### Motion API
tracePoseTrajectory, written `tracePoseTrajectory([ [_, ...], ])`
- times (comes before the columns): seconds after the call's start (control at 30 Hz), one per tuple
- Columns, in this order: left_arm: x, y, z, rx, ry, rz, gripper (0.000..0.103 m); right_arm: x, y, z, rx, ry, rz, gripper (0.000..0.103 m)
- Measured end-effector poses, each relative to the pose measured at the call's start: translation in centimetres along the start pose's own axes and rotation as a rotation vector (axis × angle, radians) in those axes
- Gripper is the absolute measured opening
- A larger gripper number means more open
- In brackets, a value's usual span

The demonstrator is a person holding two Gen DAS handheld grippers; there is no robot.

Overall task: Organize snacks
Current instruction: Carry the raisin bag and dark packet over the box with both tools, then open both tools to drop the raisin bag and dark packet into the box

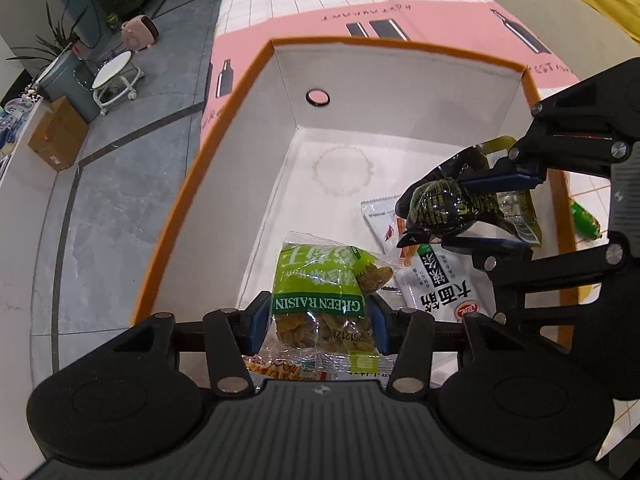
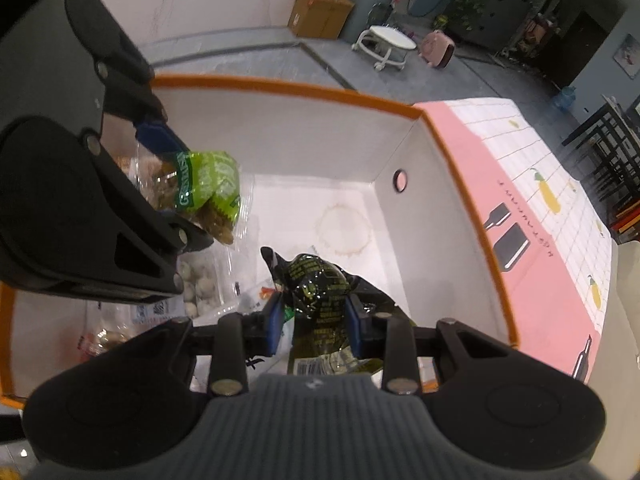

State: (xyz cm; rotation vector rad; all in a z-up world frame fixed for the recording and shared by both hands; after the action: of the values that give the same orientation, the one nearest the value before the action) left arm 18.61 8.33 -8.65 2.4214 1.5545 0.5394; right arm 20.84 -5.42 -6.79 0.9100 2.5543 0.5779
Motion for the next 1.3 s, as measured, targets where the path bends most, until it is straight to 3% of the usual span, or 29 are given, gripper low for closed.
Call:
tracePoseTrajectory([
  [0.53,-0.1,-0.5,2.6,0.09,0.007,0.002,0.057,0.6,-0.3,2.5,0.093,0.041,-0.009,0.03],
  [0.63,0.0,-0.4,2.4,0.09,0.018,-0.007,0.062,0.3,-0.3,2.6,0.094,0.048,0.017,0.03],
  [0.73,0.1,-0.6,2.0,0.076,0.02,-0.009,0.068,-0.1,-0.2,2.3,0.09,0.052,0.042,0.031],
  [0.87,0.0,-0.5,0.9,0.048,0.038,0.004,0.075,-0.1,-0.2,1.5,0.078,0.042,0.044,0.047],
  [0.97,-0.1,-0.4,-0.2,0.02,0.04,0.003,0.079,-0.2,-0.1,0.8,0.06,0.035,0.042,0.052],
  [1.3,-0.6,-0.2,-5.0,-0.115,0.092,-0.094,0.08,-1.4,-0.6,-4.7,-0.071,-0.008,0.134,0.056],
])
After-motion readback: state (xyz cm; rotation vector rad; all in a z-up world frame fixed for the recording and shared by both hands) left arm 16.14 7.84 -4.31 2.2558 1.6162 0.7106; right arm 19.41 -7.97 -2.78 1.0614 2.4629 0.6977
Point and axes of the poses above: each gripper's, at about its wrist camera, not at the fingertips, and z roughly the way its jaws point, x to its left, y to its top, the point moved 2 cm from there along z, roughly the way its jaws point, and after that the axes turned 5 degrees about z, right-handed, at the moved point
